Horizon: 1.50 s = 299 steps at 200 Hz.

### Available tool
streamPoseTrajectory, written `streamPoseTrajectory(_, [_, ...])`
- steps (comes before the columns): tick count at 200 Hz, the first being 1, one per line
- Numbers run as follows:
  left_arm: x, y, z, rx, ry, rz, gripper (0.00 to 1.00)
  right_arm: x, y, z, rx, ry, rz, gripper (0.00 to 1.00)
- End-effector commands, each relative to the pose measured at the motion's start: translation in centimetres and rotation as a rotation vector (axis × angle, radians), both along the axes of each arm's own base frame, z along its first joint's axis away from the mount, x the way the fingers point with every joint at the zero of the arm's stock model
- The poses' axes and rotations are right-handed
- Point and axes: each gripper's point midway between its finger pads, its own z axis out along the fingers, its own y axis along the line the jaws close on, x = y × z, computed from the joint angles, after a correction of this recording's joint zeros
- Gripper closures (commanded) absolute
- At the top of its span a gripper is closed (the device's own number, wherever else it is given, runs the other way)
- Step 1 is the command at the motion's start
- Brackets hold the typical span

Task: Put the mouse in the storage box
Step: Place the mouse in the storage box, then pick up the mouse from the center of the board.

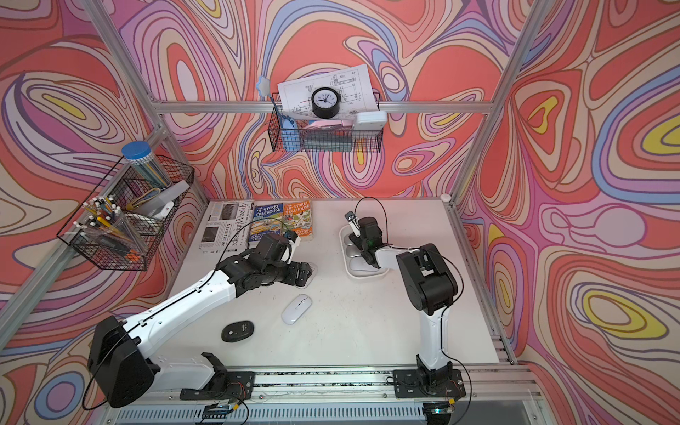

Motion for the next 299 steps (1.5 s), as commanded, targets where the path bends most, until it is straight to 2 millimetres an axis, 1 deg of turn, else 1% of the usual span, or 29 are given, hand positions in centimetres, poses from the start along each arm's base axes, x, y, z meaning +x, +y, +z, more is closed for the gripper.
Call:
streamPoseTrajectory(1, [-0.1,0.0,-0.8,0.007,0.028,0.006,0.12,-0.4,1.1,3.6,0.087,-0.054,0.057,0.26])
streamPoseTrajectory(11, [-0.1,0.0,-0.9,0.006,0.029,0.006,0.12,-0.6,1.2,4.5,0.115,-0.064,0.063,0.24])
streamPoseTrajectory(35, [0.1,-0.2,-1.3,0.003,0.034,0.005,0.12,-1.6,2.4,6.4,0.195,-0.064,0.116,0.18])
streamPoseTrajectory(62, [1.0,-0.4,-2.1,0.004,0.072,0.01,0.12,-2.3,2.3,9.5,0.313,-0.077,0.078,0.14])
streamPoseTrajectory(67, [1.2,-0.5,-2.4,0.01,0.08,0.01,0.12,-2.4,2.2,9.4,0.331,-0.067,0.071,0.14])
streamPoseTrajectory(69, [1.2,-0.5,-2.5,0.012,0.084,0.01,0.12,-2.6,2.2,10.5,0.346,-0.084,0.071,0.14])
streamPoseTrajectory(75, [1.5,-0.7,-2.6,0.015,0.088,0.009,0.12,-3.1,2.2,11.3,0.38,-0.088,0.07,0.14])
streamPoseTrajectory(90, [2.3,-1.1,-3.3,0.021,0.103,0.001,0.11,-4.3,2.5,12.1,0.455,-0.062,0.081,0.13])
streamPoseTrajectory(103, [2.8,-1.2,-4.4,0.039,0.128,0.003,0.11,-5.2,2.5,12.7,0.511,-0.046,0.076,0.11])
streamPoseTrajectory(125, [3.8,-1.1,-6.1,0.051,0.17,0.01,0.1,-7.0,2.9,12.9,0.594,-0.004,0.092,0.11])
streamPoseTrajectory(143, [5.0,-0.4,-7.7,0.044,0.215,0.041,0.1,-8.2,3.2,12.8,0.639,0.03,0.114,0.11])
streamPoseTrajectory(170, [5.8,-0.3,-9.8,0.056,0.267,0.055,0.11,-9.1,3.1,12.7,0.674,0.048,0.107,0.11])
streamPoseTrajectory(187, [5.6,-0.5,-11.1,0.062,0.302,0.049,0.12,-9.4,3.1,12.5,0.679,0.055,0.108,0.11])
streamPoseTrajectory(228, [5.1,0.3,-13.7,0.126,0.354,0.07,0.16,-9.5,3.2,12.2,0.683,0.072,0.107,0.1])
streamPoseTrajectory(273, [4.9,0.9,-15.1,0.269,0.366,0.071,0.23,-9.4,3.1,11.9,0.683,0.078,0.103,0.11])
streamPoseTrajectory(299, [4.6,1.3,-15.8,0.363,0.374,0.076,0.29,-9.5,3.2,11.6,0.681,0.086,0.1,0.11])
